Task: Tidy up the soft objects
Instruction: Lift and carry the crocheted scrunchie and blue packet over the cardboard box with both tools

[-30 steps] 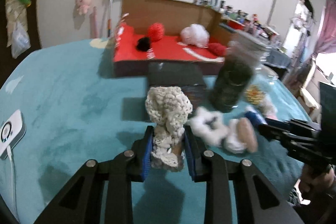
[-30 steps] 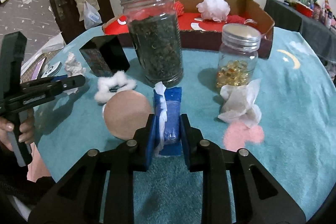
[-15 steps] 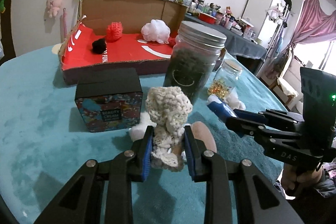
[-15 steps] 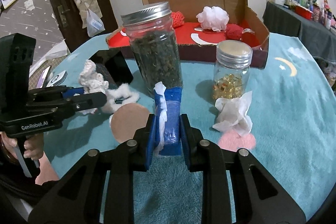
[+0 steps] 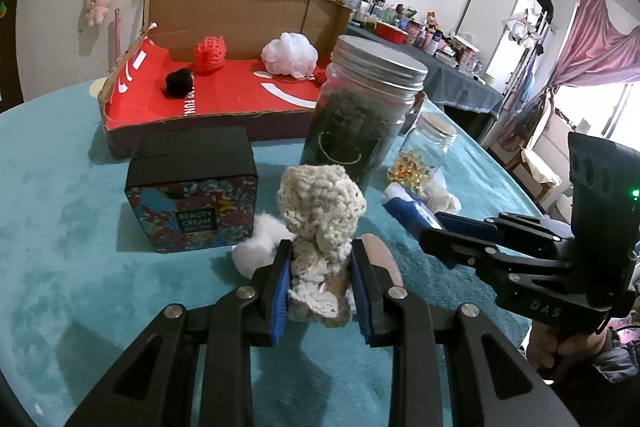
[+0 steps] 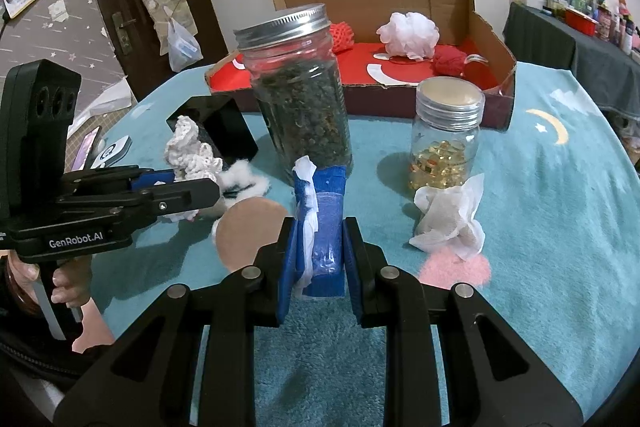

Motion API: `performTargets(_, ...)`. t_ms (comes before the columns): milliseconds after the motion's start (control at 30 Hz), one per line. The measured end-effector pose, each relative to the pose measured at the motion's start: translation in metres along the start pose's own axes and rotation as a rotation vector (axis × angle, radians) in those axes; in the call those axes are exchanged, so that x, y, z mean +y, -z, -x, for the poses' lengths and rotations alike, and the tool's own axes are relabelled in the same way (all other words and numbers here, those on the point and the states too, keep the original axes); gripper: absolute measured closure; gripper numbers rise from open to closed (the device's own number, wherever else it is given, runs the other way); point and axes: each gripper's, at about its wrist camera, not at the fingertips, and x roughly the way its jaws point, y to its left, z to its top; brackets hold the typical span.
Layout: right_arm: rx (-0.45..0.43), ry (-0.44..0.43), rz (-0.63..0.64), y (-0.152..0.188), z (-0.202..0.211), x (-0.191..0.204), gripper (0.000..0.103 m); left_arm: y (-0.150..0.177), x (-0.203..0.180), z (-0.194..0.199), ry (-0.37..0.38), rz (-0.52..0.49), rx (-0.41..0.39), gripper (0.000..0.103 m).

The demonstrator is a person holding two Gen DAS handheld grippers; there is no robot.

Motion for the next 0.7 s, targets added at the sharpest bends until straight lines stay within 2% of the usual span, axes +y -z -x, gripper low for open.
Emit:
performTargets(433,0.004,0.011,-0.021,0.002,0.003,-0.006,0.082,0.0,0.006,0.006,-0.009,0.017,0.008,0.074)
performTargets(700,-0.002,0.028,-0.054,0.006,0.012,-0.021,0.082,0.005,0.033,0.023,-0.065,0.073,-0.001,0.074)
